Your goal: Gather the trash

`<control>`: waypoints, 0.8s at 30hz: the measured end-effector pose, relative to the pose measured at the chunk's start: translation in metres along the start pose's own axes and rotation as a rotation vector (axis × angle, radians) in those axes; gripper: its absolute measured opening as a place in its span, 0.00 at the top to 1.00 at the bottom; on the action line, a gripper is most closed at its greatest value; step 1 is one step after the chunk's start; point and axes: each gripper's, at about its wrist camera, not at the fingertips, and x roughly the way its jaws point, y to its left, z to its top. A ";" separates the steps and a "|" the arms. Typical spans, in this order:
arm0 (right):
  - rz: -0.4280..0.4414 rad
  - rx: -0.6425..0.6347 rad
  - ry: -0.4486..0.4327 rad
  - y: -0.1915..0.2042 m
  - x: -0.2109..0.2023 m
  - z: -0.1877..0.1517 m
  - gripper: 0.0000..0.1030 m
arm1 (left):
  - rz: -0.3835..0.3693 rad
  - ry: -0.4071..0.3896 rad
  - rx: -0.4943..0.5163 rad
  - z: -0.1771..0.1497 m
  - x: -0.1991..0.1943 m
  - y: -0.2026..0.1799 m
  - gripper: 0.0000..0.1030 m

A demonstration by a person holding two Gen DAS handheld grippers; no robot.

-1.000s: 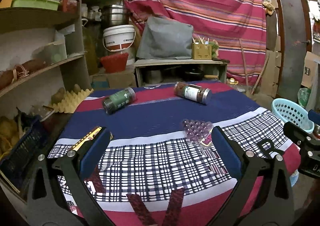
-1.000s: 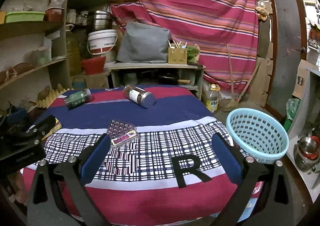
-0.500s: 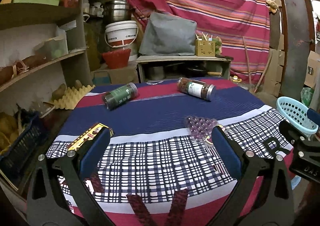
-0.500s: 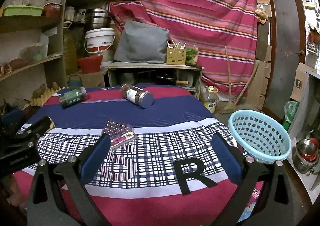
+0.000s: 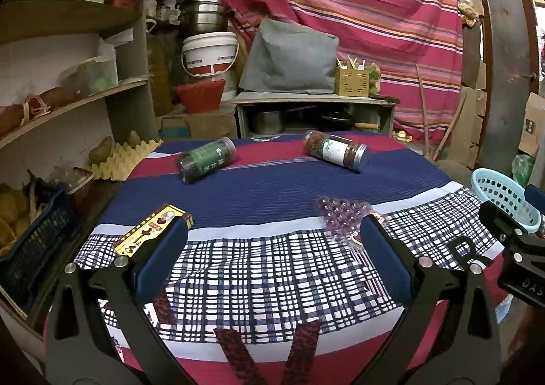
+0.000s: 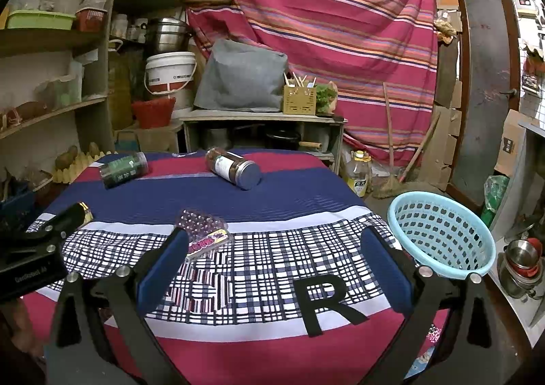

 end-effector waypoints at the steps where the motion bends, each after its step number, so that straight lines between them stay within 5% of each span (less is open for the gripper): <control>1: 0.000 0.000 0.000 0.000 0.000 0.001 0.04 | 0.001 0.000 -0.001 0.000 0.000 0.000 0.05; 24: 0.000 -0.008 -0.004 0.003 0.000 0.002 0.04 | 0.003 -0.010 -0.002 0.000 -0.004 0.001 0.05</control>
